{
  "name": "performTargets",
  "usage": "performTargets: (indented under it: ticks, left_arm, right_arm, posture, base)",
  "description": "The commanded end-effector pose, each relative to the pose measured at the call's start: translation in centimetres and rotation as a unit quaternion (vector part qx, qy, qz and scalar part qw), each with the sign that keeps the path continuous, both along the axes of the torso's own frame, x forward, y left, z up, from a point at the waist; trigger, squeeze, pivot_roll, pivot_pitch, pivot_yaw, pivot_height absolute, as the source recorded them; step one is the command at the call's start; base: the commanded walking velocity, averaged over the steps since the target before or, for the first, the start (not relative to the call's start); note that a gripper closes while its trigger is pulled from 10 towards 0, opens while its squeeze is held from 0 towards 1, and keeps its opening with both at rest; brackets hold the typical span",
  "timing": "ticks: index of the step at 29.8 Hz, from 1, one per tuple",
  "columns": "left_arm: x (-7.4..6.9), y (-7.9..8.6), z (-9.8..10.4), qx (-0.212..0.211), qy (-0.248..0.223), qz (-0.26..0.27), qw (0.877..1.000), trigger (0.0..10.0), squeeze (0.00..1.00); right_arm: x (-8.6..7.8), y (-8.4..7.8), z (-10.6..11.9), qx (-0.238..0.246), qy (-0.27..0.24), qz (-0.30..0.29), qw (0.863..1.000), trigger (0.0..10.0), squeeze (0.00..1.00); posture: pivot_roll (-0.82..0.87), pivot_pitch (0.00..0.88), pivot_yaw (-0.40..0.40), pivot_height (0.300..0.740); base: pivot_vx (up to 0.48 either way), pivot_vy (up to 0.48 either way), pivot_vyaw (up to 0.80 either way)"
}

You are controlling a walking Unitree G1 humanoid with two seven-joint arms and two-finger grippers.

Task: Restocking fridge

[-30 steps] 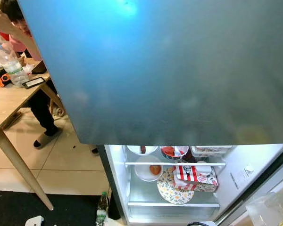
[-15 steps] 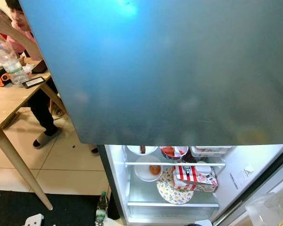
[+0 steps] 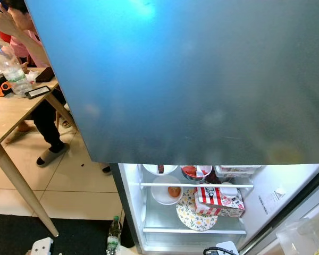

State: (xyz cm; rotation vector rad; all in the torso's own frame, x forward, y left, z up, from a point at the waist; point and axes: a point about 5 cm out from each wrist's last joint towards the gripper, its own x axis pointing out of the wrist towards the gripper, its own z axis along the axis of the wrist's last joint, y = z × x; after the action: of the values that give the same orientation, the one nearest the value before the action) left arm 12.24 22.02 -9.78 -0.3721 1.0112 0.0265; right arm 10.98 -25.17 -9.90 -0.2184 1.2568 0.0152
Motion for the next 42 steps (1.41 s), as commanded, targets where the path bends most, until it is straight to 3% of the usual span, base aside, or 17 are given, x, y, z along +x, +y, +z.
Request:
performTargets:
  ticks: [1, 15, 24, 42]
  left_arm:
    - [0.1, 0.1, 0.1, 0.003, 0.001, -0.004, 1.000, 10.0, 0.00]
    - [0.9, -0.2, 0.3, -0.004, -0.011, -0.007, 1.000, 10.0, 0.00]
    - [1.8, -0.2, 0.6, -0.007, -0.021, -0.008, 1.000, 10.0, 0.00]
    - [1.1, -0.3, 0.4, -0.012, -0.015, -0.008, 1.000, 10.0, 0.00]
  right_arm:
    - [0.4, 0.2, 0.1, 0.006, -0.010, -0.009, 1.000, 10.0, 0.00]
    - [0.5, 0.5, 0.0, 0.012, -0.005, -0.001, 1.000, 10.0, 0.00]
    - [1.9, 0.7, 0.4, 0.019, -0.021, -0.004, 1.000, 10.0, 0.00]
    - [1.1, 0.8, 0.1, 0.025, -0.011, -0.009, 1.000, 10.0, 0.00]
  posture:
    - [-0.05, 0.000, 0.042, 0.740]
    - [-0.04, 0.000, 0.027, 0.740]
    - [-0.04, 0.000, 0.030, 0.740]
    - [-0.04, 0.000, 0.030, 0.740]
  base:
    - [0.000, 0.000, 0.00]
    - [0.000, 0.000, 0.00]
    - [0.000, 0.000, 0.00]
    - [0.000, 0.000, 0.00]
